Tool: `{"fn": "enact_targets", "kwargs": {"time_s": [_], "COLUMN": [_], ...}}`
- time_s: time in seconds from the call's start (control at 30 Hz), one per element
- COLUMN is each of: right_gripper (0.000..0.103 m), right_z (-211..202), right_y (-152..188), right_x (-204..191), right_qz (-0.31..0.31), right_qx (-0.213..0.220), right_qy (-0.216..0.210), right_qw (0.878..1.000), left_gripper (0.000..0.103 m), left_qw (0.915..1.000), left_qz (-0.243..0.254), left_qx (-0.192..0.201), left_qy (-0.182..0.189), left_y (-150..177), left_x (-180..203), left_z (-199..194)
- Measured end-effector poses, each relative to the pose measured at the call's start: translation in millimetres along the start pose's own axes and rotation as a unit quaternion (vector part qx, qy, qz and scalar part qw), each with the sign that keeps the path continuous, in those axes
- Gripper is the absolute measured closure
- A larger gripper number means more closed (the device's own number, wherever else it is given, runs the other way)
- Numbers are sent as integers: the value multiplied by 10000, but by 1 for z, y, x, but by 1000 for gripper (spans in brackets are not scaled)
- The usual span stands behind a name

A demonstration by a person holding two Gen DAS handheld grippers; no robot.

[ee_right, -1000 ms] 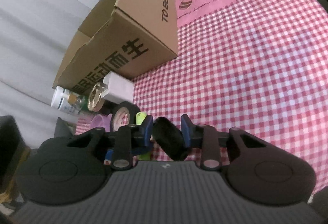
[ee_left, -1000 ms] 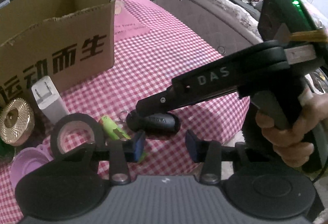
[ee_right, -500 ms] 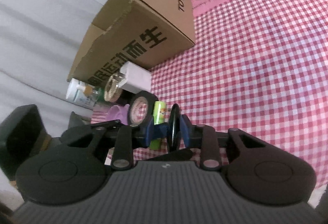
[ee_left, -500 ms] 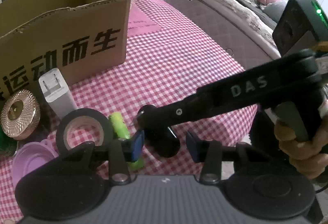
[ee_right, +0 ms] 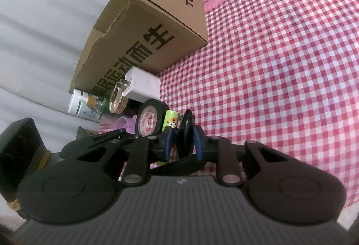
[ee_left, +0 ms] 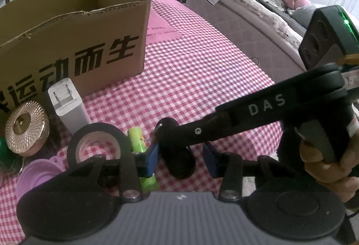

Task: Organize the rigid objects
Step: 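Close the right gripper on the black oval object, then carry the black oval object into the box and open the right gripper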

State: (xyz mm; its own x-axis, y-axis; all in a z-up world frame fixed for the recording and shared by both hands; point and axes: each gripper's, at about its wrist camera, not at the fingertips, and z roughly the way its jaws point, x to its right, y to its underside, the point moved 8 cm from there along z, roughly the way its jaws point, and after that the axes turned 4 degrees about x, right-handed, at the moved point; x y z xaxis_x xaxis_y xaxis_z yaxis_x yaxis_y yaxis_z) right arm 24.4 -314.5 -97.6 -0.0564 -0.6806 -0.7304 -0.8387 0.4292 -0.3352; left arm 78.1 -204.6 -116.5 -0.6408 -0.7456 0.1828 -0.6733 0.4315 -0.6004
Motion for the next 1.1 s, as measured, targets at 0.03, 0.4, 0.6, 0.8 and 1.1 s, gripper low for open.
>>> {"fn": "enact_targets", "kwargs": {"time_s": [0.03, 0.4, 0.6, 0.8, 1.1], "right_gripper": [85, 88, 88, 88, 88], "right_z": [-2, -26, -50, -67, -3], "right_y": [0, -2, -13, -43, -105], "right_x": [-1, -31, -73, -144, -236], "right_qz": [5, -275, -788, -1580, -2068], "right_qx": [20, 361, 717, 1133, 790], "right_qy": [-13, -10, -41, -374, -1001], "right_qw": [10000, 9990, 9943, 9802, 9700], "left_gripper": [59, 60, 60, 60, 60], "left_qw": [10000, 9992, 9957, 9854, 9816], "left_qz": [-12, 22, 56, 60, -524], "left_qx": [16, 385, 912, 1630, 1467], "left_qy": [1, -54, -145, -493, -1109], "left_y": [0, -11, -32, -72, -124], "left_x": [0, 3, 5, -15, -114], "left_z": [-1, -28, -70, -131, -162]}}
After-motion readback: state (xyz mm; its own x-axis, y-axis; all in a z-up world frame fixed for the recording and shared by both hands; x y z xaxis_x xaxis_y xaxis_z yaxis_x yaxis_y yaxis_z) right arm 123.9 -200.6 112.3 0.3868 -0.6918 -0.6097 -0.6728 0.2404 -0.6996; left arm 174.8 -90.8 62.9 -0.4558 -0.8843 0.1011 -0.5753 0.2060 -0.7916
